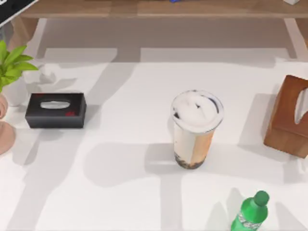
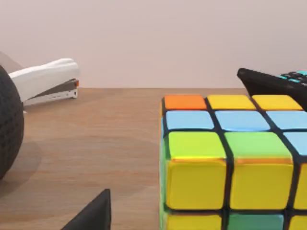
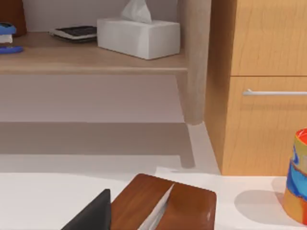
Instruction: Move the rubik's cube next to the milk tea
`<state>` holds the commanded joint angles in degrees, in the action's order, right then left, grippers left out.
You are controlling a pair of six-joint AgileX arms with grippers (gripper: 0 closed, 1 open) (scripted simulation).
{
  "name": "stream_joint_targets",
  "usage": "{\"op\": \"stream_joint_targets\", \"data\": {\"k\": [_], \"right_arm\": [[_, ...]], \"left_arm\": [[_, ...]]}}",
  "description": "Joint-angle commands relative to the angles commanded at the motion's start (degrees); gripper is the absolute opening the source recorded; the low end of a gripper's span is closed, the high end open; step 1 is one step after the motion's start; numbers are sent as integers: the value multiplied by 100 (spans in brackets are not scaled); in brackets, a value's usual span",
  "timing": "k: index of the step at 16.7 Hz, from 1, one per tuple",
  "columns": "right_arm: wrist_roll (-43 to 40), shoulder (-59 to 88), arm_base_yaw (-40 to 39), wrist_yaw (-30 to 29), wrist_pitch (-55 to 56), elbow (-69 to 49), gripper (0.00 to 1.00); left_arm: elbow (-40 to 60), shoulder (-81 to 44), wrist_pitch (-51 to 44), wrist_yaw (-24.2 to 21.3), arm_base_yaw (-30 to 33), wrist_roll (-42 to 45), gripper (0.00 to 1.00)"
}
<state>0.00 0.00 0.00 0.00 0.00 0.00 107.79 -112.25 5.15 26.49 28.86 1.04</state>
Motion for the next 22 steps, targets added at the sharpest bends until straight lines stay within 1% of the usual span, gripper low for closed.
{"op": "stream_joint_targets", "data": {"k": [3, 8, 21, 22], "right_arm": [[0, 0, 0, 0, 0, 0, 100], [0, 0, 0, 0, 0, 0, 100], [0, 0, 0, 0, 0, 0, 100], [0, 0, 0, 0, 0, 0, 100]], "left_arm": [[474, -405, -60, -96, -93, -8, 100], [548, -518, -58, -123, -111, -13, 100], [548, -518, -58, -123, -111, -13, 2], [548, -518, -58, -123, -111, -13, 0]]}}
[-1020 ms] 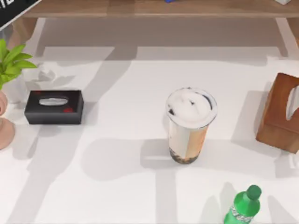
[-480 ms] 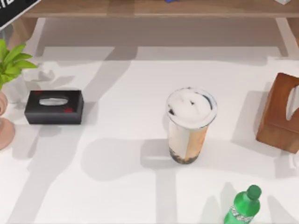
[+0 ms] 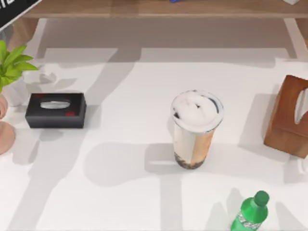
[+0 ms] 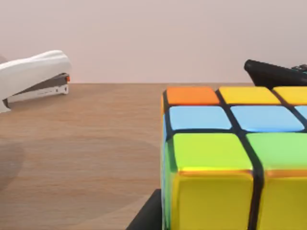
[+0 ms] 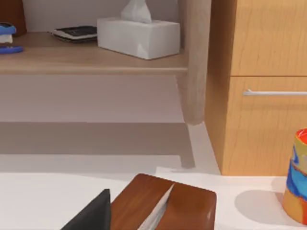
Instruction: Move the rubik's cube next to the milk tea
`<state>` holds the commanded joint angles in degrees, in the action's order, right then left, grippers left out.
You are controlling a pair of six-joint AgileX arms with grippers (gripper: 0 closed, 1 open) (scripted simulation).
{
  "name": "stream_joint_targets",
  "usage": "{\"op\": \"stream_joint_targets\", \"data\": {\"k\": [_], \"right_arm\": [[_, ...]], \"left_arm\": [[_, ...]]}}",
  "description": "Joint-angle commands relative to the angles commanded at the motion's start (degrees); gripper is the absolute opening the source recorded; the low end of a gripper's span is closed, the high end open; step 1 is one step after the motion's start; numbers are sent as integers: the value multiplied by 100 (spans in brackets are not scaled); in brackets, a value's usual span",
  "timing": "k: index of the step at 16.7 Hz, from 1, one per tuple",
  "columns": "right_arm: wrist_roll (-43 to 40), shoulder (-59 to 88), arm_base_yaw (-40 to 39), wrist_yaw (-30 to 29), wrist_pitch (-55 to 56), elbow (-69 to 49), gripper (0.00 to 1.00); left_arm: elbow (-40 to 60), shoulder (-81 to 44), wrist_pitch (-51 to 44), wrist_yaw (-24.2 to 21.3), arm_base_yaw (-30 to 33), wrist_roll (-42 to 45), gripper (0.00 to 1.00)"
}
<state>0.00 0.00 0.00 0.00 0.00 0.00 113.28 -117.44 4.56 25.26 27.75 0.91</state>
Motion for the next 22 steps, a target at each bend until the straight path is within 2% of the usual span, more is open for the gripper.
{"op": "stream_joint_targets", "data": {"k": [9, 13, 22], "right_arm": [[0, 0, 0, 0, 0, 0, 100], [0, 0, 0, 0, 0, 0, 100], [0, 0, 0, 0, 0, 0, 100]], "left_arm": [[23, 9, -18, 9, 22, 0, 0], [234, -24, -310, 55, 40, 21, 0], [351, 165, -403, -120, 45, 73, 0]]}}
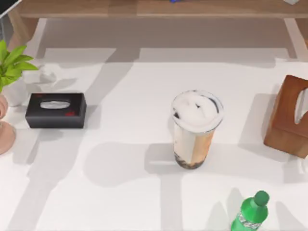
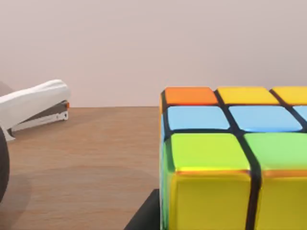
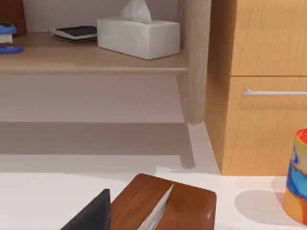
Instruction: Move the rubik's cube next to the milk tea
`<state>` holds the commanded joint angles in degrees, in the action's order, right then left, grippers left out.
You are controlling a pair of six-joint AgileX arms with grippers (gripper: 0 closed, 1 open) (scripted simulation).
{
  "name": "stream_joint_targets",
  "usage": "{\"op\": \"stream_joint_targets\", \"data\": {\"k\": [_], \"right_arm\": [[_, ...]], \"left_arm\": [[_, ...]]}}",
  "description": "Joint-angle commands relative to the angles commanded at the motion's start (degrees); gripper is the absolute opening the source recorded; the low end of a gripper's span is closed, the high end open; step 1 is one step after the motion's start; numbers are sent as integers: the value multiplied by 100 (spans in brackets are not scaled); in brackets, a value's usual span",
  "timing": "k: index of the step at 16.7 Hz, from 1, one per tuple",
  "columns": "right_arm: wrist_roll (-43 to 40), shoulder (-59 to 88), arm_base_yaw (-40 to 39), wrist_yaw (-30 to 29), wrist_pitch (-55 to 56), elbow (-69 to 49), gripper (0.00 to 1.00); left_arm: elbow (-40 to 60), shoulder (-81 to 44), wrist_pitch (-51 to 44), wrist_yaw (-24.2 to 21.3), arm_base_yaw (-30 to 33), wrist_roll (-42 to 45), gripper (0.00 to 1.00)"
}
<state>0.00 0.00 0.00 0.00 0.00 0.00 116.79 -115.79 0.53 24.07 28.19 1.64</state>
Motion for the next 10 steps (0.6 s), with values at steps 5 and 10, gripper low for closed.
{"op": "stream_joint_targets", "data": {"k": [5, 10], "right_arm": [[0, 0, 0, 0, 0, 0, 100], [0, 0, 0, 0, 0, 0, 100]], "left_arm": [[-132, 951, -1382, -751, 193, 10, 0], [-1126, 1277, -3914, -1611, 342, -985, 0]]}}
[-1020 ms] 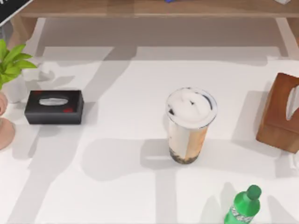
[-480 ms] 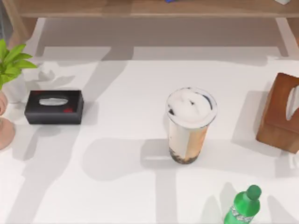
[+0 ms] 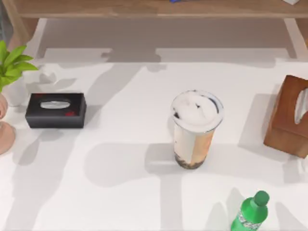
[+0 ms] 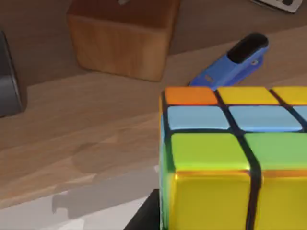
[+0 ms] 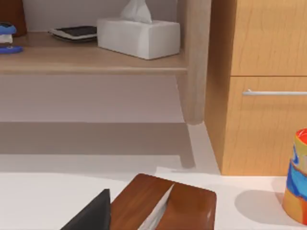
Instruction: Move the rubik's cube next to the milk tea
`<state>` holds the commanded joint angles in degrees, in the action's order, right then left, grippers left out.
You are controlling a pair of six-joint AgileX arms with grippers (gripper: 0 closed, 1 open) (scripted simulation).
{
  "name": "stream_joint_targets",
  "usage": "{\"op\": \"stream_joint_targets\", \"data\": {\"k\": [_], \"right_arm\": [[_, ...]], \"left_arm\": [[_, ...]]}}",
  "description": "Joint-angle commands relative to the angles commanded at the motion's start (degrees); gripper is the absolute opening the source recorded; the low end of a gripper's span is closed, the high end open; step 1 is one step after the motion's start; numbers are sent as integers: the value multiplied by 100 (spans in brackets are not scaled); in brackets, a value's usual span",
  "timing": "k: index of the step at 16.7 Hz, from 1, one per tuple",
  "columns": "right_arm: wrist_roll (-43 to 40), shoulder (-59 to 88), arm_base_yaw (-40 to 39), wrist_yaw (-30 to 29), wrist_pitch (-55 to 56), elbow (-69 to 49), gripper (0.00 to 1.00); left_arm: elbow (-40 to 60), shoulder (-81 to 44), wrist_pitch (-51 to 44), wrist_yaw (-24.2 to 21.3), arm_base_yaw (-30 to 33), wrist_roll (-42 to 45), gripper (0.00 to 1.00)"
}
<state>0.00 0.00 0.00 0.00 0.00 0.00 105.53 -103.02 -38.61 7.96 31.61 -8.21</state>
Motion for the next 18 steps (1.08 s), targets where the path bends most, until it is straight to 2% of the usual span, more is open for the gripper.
{"op": "stream_joint_targets", "data": {"k": [3, 7, 14, 18], "right_arm": [[0, 0, 0, 0, 0, 0, 100], [0, 0, 0, 0, 0, 0, 100], [0, 0, 0, 0, 0, 0, 100], [0, 0, 0, 0, 0, 0, 100]], "left_arm": [[-859, -284, -1284, -415, -24, -957, 0], [-1798, -842, -2192, -752, -48, -2004, 0], [-1984, -997, -2360, -809, -1, -2192, 0], [-2031, -1089, -2166, -623, -82, -2393, 0]]}}
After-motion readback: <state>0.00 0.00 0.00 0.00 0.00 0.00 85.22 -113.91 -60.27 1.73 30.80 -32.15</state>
